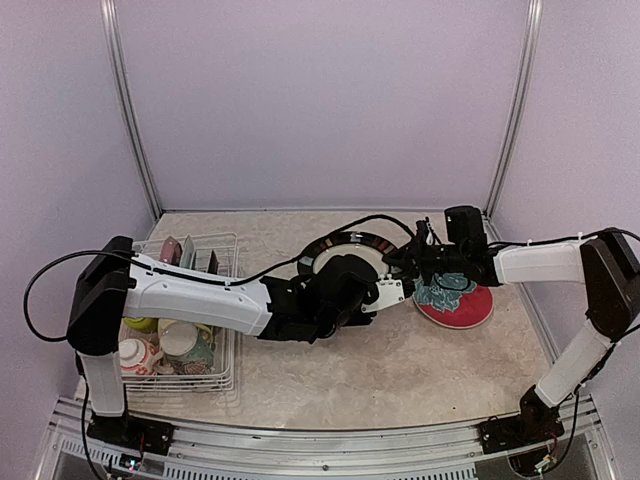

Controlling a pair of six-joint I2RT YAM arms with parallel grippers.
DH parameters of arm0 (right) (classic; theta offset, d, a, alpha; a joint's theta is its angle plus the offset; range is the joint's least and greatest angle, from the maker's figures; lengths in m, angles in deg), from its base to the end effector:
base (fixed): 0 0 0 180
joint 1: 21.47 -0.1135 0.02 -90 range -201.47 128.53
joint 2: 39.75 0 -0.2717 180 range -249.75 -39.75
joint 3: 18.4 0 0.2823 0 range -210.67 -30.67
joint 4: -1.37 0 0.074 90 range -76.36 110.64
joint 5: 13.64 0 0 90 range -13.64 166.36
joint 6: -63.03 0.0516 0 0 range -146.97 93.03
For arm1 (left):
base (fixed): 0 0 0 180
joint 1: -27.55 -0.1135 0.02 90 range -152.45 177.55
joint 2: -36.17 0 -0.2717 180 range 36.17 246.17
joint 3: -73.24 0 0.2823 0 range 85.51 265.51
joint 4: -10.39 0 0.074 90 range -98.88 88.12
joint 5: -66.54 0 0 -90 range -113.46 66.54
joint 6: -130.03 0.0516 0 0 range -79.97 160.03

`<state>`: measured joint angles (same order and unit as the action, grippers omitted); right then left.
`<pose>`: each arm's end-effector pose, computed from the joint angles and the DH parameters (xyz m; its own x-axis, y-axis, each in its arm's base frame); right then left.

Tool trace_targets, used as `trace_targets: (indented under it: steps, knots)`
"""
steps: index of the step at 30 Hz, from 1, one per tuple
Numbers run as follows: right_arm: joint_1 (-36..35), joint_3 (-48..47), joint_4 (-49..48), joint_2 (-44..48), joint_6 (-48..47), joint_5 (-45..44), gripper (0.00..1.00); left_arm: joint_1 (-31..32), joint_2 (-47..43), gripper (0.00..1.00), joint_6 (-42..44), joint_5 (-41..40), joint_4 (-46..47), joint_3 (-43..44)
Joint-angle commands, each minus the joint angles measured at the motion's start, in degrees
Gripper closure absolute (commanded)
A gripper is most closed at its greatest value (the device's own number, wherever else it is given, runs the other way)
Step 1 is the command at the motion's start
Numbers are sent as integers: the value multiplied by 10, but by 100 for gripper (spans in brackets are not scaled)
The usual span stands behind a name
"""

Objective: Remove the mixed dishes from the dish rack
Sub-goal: Pass from the left arm to the right, then place the plate with another plate.

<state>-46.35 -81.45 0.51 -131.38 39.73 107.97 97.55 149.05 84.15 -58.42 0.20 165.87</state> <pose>0.3334 0.1844 0.1952 -0.8826 0.4529 -0.1262 0.0794 0.4081 0.9095 0.1956 -0.4510 0.2072 0.2941 0.8601 -0.4168 0.5522 0.2031 0.8086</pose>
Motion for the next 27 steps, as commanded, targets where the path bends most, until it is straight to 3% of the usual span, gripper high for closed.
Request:
trace_targets:
  steps: [1,7,14,21,27]
  knots:
    - [12,10,-133,6,-4,32,100,-16,-32,26,-124,20,-60,33]
    - [49,27,-141,26,-17,38,100,-38,-112,2,-299,232,-212,30]
    - [152,98,-80,103,-69,49,100,-114,-225,1,-435,468,-245,29]
    - [333,181,27,226,-132,83,100,-208,-308,1,-559,561,-183,-2]
    - [423,196,78,234,-190,119,100,-269,-347,1,-616,567,-171,-24]
